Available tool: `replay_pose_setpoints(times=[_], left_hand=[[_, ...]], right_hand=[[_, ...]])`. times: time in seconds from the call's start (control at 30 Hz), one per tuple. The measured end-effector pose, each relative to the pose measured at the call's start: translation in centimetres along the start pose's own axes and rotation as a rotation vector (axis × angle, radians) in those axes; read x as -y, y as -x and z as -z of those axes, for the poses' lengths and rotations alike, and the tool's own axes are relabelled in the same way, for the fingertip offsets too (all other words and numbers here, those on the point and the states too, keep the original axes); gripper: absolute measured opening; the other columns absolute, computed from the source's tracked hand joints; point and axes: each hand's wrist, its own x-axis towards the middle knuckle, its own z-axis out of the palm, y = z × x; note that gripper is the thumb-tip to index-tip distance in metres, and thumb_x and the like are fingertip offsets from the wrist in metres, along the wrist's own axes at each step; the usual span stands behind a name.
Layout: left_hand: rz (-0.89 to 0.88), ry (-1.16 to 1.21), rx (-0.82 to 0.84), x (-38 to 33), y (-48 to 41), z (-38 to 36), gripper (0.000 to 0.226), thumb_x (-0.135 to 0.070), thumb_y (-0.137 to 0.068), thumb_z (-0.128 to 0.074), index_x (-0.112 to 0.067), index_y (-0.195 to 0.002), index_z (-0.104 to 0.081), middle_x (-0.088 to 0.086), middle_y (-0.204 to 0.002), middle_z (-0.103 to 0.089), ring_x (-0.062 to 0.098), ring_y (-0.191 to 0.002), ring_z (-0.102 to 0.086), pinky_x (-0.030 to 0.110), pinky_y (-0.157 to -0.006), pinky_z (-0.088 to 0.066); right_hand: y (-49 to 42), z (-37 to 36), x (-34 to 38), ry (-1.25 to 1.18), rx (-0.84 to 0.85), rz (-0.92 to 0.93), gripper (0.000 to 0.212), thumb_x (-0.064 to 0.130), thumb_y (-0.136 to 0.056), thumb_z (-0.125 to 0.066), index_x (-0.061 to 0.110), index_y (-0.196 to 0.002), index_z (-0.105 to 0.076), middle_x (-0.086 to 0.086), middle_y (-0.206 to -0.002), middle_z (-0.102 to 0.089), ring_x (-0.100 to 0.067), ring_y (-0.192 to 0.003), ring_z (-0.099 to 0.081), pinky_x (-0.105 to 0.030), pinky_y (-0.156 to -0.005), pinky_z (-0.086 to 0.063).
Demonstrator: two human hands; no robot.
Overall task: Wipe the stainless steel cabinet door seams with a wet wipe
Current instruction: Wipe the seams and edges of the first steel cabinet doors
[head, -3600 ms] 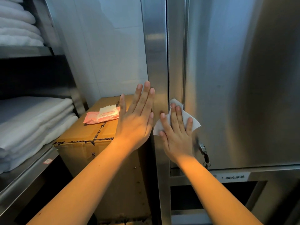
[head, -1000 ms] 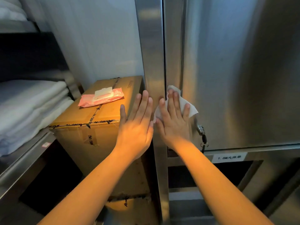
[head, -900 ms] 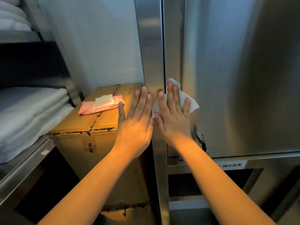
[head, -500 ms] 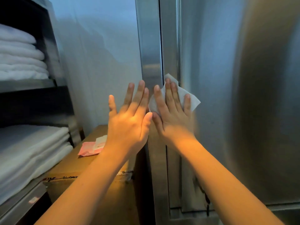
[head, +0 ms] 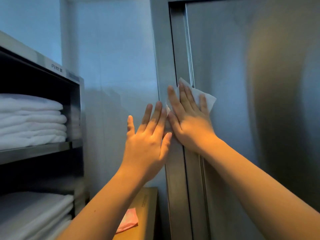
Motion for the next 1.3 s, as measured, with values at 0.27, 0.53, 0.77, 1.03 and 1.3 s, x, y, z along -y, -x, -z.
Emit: replay_pose_setpoints(times=[0.27, 0.53, 0.77, 1.03, 1.3], left_hand=[[0.003, -0.061, -0.023, 0.8, -3.6, 1.3, 0.072, -0.049, -0.077, 0.011, -0.025, -0.145, 0.010, -0.017, -0.143, 0.026, 0.002, -0.128, 0.036, 0.041, -0.108, 0.017], [-0.064, -0.076, -0.091, 0.9, -3.5, 1.3, 0.063, -0.039, -0.087, -0.016, -0.014, -0.145, -0.021, -0.003, -0.151, -0.005, 0.022, -0.139, 0.001, 0.053, -0.103, 0.004], [-0.089, -0.082, -0.193, 0.6, -3.4, 0.6, 0.058, -0.032, -0.087, -0.032, -0.002, -0.136, -0.043, 0.011, -0.145, -0.034, 0.033, -0.131, -0.033, 0.060, -0.095, -0.016], [-0.059, -0.089, -0.178, -0.1, -1.0, -0.7, 0.059, -0.030, -0.085, -0.033, 0.000, -0.135, -0.042, 0.014, -0.144, -0.036, 0.035, -0.129, -0.036, 0.067, -0.092, -0.029], [-0.030, -0.064, -0.215, -0.7, -0.2, -1.7, 0.059, -0.026, -0.085, -0.032, 0.002, -0.137, -0.038, 0.018, -0.145, -0.032, 0.039, -0.131, -0.029, 0.068, -0.092, -0.028]], right_hand=[[-6.9, 2.7, -0.8, 0.050, 0.005, -0.013, 0.057, 0.038, -0.100, -0.018, 0.032, -0.145, 0.017, -0.003, -0.156, 0.015, -0.009, -0.142, 0.016, -0.037, -0.109, 0.017], [-13.4, 5.2, -1.3, 0.123, -0.009, -0.036, 0.055, 0.037, -0.101, -0.014, 0.030, -0.145, 0.017, -0.005, -0.156, 0.012, -0.009, -0.142, 0.016, -0.042, -0.111, 0.013], [-15.5, 6.1, -1.2, 0.121, -0.003, -0.055, 0.053, 0.038, -0.101, -0.012, 0.032, -0.145, 0.017, -0.005, -0.157, 0.012, -0.010, -0.142, 0.014, -0.044, -0.110, 0.014], [-5.9, 2.2, -1.0, 0.100, -0.030, 0.029, 0.058, 0.041, -0.099, -0.019, 0.031, -0.146, 0.014, -0.007, -0.157, 0.011, -0.013, -0.143, 0.013, -0.038, -0.109, 0.017], [-11.7, 5.0, -1.2, 0.137, 0.014, -0.002, 0.056, 0.042, -0.100, -0.016, 0.031, -0.146, 0.014, -0.009, -0.157, 0.009, -0.013, -0.143, 0.012, -0.046, -0.110, 0.012]])
